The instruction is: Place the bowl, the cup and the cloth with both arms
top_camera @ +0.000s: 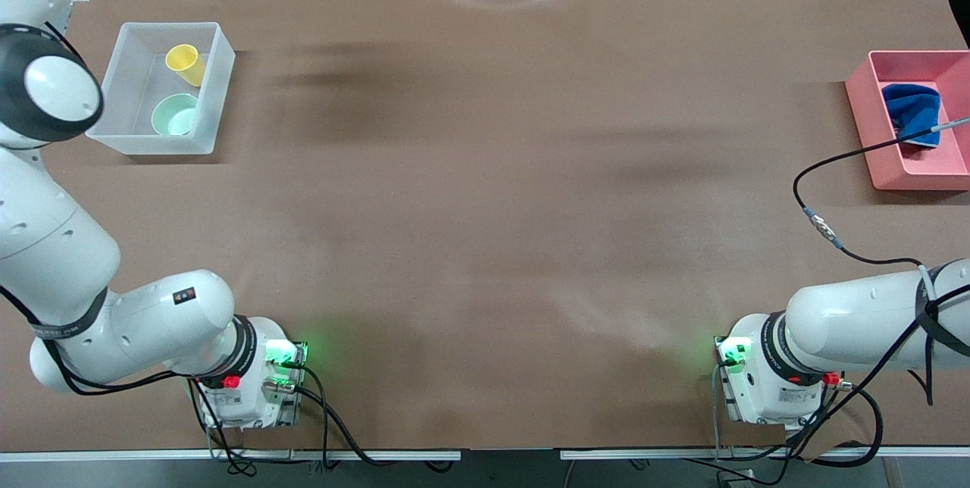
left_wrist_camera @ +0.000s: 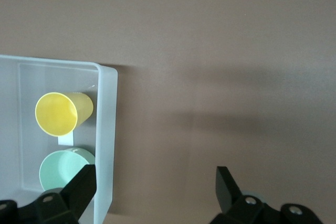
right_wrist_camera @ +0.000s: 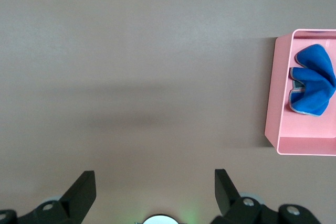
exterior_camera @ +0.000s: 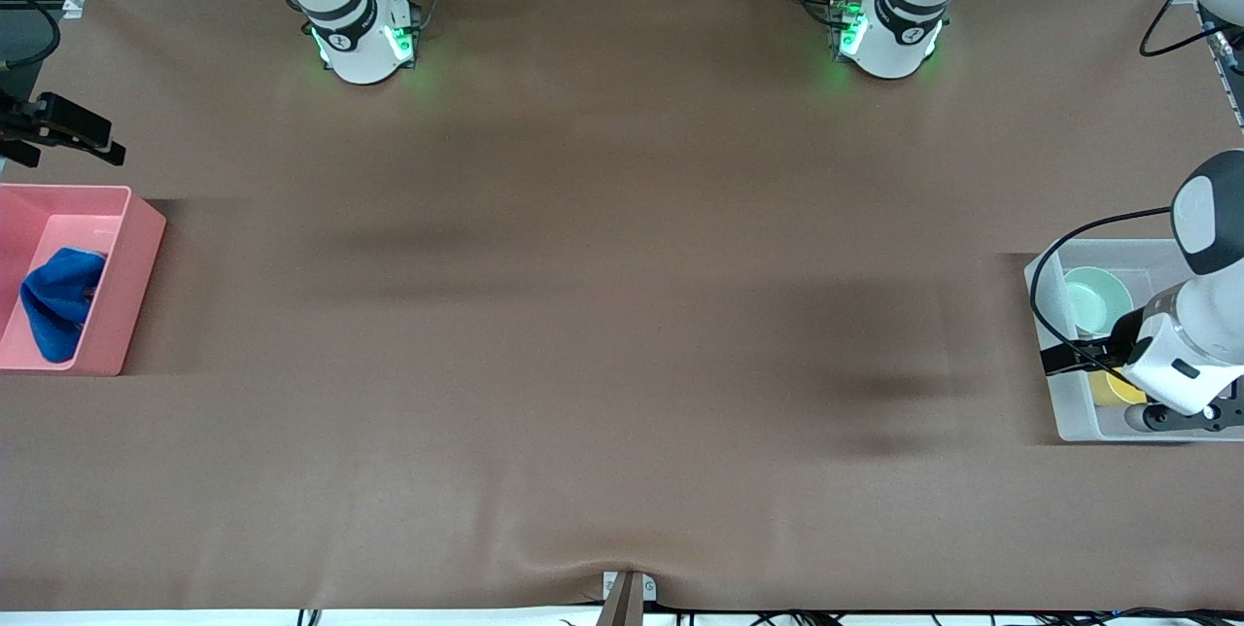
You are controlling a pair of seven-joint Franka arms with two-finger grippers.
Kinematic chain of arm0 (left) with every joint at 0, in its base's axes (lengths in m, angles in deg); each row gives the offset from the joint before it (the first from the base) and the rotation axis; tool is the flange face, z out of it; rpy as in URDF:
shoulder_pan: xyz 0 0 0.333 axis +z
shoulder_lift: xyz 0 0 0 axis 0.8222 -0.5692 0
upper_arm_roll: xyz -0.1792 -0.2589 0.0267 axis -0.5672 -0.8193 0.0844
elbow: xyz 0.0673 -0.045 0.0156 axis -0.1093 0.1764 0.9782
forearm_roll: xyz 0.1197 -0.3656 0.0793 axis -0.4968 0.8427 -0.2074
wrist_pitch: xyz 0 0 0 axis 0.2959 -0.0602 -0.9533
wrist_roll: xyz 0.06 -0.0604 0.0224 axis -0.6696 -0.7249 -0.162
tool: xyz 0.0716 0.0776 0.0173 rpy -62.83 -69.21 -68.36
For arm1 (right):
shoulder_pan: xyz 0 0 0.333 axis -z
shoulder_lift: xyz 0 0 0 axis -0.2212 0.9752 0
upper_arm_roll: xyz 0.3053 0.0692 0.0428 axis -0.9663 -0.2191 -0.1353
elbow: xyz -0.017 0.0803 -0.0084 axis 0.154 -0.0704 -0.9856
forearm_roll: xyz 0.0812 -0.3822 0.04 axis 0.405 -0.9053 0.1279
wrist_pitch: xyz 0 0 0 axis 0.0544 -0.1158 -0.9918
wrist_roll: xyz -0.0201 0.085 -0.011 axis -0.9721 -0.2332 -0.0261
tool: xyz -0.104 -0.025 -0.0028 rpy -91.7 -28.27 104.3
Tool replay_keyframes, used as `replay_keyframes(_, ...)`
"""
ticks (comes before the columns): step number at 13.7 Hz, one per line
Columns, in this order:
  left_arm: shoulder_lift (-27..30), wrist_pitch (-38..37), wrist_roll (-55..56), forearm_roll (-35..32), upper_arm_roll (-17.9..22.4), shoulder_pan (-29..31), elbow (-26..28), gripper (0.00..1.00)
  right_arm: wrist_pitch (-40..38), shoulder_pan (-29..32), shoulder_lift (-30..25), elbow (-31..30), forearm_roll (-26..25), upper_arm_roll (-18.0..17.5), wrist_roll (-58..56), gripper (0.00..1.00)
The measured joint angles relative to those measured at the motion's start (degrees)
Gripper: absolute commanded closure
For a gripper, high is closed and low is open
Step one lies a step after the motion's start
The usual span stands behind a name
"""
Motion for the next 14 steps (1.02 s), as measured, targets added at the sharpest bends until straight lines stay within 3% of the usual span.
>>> replay_keyframes(3,3.23,-0.37,-0.05,7.27,17.75,-15.43,-0.01,0.0,0.12,-0.05,0.01,0.0,-0.04,-0.06,-0.02,0.0)
replay_keyframes(5,5.01,-1.59,-0.17,10.69,25.96,-22.9,-0.01,0.0,0.42,-0.08,0.06,-0.03,-0.4,-0.17,-0.04,0.0)
replay_keyframes(8,8.53,-6.66,-2.88,12.64,28.04,-24.55,-0.09,0.0,1.3,-0.09,0.27,-0.08,-1.03,-0.24,-0.04,0.0)
replay_keyframes(14,18.57,-14.66,-12.5,16.43,27.36,-24.45,1.73,0.0,1.44,-0.2,0.28,-0.07,-1.12,-0.56,-0.06,0.0)
